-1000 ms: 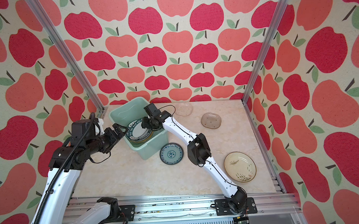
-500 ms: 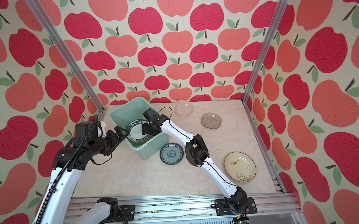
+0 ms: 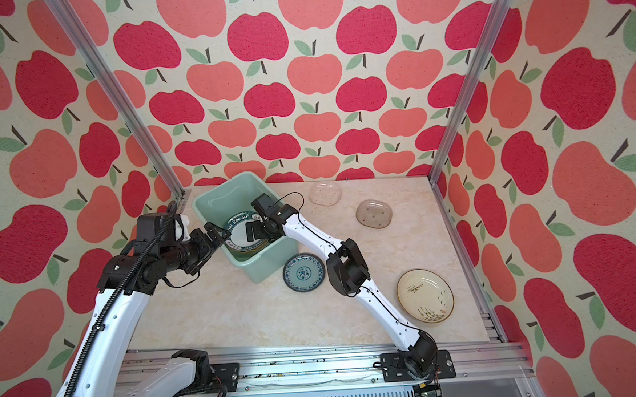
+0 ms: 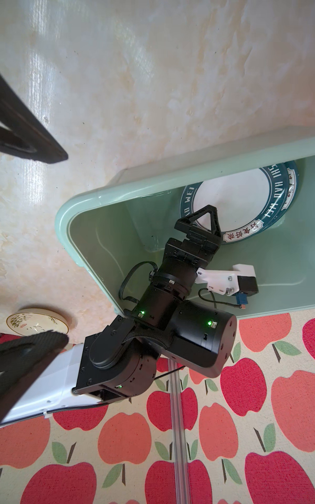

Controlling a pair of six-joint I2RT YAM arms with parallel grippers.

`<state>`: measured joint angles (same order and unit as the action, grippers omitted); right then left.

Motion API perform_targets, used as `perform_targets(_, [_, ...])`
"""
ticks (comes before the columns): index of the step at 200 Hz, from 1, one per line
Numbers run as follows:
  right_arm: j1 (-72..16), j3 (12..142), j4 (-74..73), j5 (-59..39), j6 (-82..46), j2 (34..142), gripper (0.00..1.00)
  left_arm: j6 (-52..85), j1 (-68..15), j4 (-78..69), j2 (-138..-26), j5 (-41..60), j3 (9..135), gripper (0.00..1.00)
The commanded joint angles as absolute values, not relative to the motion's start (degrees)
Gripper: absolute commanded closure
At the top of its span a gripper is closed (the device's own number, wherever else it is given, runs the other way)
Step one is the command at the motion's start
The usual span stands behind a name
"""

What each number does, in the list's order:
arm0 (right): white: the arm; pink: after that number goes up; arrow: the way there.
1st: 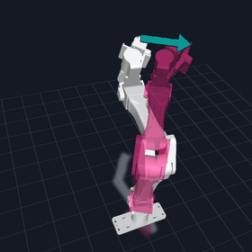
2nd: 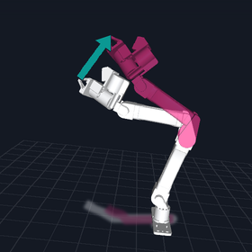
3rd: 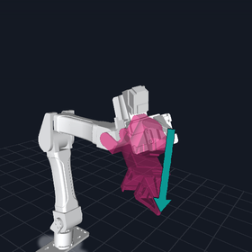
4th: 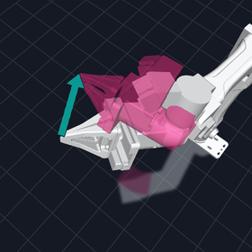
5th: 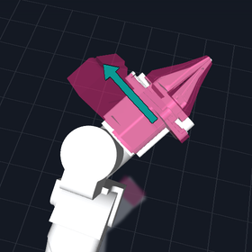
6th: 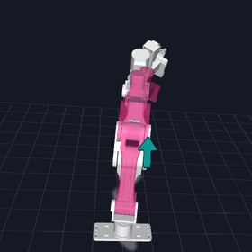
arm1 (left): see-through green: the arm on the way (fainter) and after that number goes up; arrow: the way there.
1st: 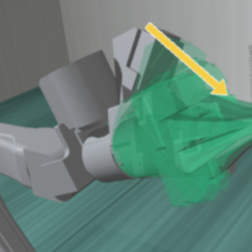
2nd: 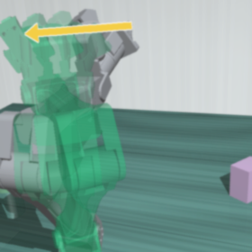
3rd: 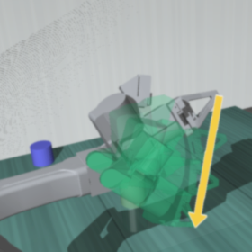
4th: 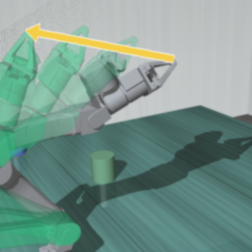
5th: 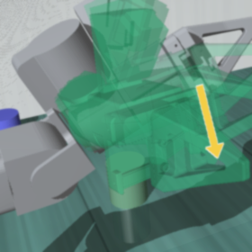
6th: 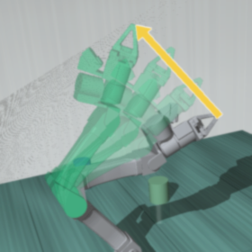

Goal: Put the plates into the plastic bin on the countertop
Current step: 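Lay the plate flat on the stack and open the right gripper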

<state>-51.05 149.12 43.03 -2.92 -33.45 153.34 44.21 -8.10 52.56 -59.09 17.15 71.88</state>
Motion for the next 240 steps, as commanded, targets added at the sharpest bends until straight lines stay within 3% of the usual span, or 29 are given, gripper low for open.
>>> perform_targets(1, [-51.8, 150.5, 43.3, 0.9, -27.3, 150.3, 0.01, 43.7, -7.5, 53.3, -59.3, 18.3, 72.2, 0.02])
perform_targets(154, [-53.2, 151.2, 37.9, 5.1, -16.6, 139.9, 0.02, 40.0, -5.2, 52.8, -58.1, 18.7, 75.8, 0.01])
perform_targets(196, [-52.2, 148.6, 43.5, 5.3, -14.7, 131.2, 0.04, 37.4, -5.2, 51.6, -57.9, 22.8, 80.0, 0.02])
perform_targets(240, [-47.4, 131.3, 47.7, 2.3, -17.7, 114.3, 0.07, 34.0, -10.5, 53.8, -59.0, 23.1, 84.8, 0.03])
